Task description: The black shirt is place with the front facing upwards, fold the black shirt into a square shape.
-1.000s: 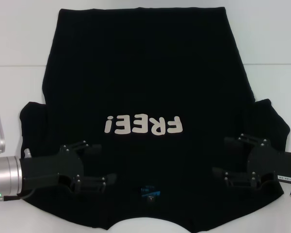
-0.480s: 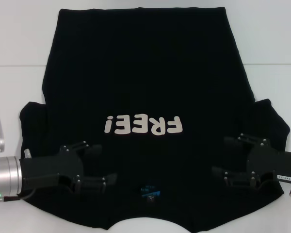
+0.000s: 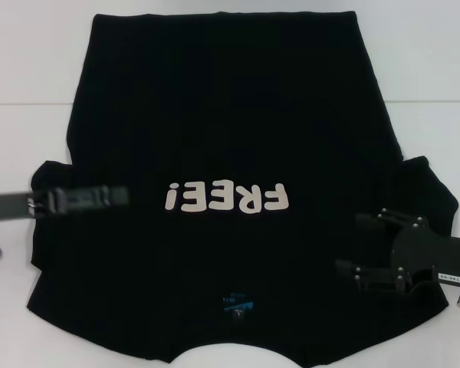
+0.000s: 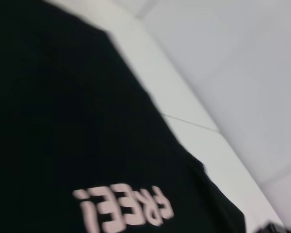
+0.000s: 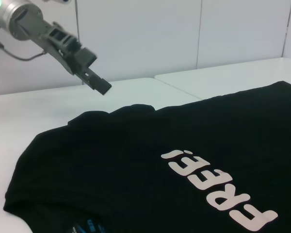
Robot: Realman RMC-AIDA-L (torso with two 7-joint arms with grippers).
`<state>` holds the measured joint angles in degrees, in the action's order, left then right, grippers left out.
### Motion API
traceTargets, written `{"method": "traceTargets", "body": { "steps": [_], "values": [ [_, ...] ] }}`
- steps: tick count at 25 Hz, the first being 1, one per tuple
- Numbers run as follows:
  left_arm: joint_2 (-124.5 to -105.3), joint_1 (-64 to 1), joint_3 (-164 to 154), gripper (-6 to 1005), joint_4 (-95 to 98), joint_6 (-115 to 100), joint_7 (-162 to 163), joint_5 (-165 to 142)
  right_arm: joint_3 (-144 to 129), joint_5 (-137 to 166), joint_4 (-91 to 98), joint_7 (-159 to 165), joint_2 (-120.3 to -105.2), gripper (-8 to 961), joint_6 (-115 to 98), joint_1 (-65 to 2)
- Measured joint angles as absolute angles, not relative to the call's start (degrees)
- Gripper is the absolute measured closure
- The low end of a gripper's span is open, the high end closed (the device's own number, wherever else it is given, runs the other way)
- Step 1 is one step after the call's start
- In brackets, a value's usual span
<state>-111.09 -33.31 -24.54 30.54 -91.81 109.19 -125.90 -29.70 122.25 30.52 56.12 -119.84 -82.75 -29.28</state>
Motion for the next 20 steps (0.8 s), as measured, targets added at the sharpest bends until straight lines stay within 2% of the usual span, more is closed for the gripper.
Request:
{"method": "traceTargets", "body": {
  "steps": [1, 2, 7, 13, 20],
  "values": [
    [-109.33, -33.60, -24.65, 53, 30.68, -90.82, 117.28, -126.29, -29.70, 122.25, 30.52, 56.11, -119.84, 38, -82.75, -29.28],
    [-108.34, -33.75, -24.54, 53, 30.84, -90.46, 121.41, -126.58, -29.70, 122.25, 30.48, 56.20, -119.86, 38, -82.52, -29.30],
    [-106.59, -33.60, -22.78, 54, 32.15, -88.15, 130.46, -128.75, -29.97, 122.25, 30.41, 56.28, -119.96, 38, -82.40, -29.42],
    [-106.02, -32.75, -20.83, 55, 32.19, -83.33, 136.28, -135.63, -30.20, 122.25, 30.33, 56.45, -119.97, 38, -82.31, -29.56],
    [-106.65, -31.12, -20.41, 56, 30.57, -77.23, 136.83, -136.57, -30.24, 122.41, 30.32, 57.64, -119.91, 39, -82.26, -29.30]
  ]
}}
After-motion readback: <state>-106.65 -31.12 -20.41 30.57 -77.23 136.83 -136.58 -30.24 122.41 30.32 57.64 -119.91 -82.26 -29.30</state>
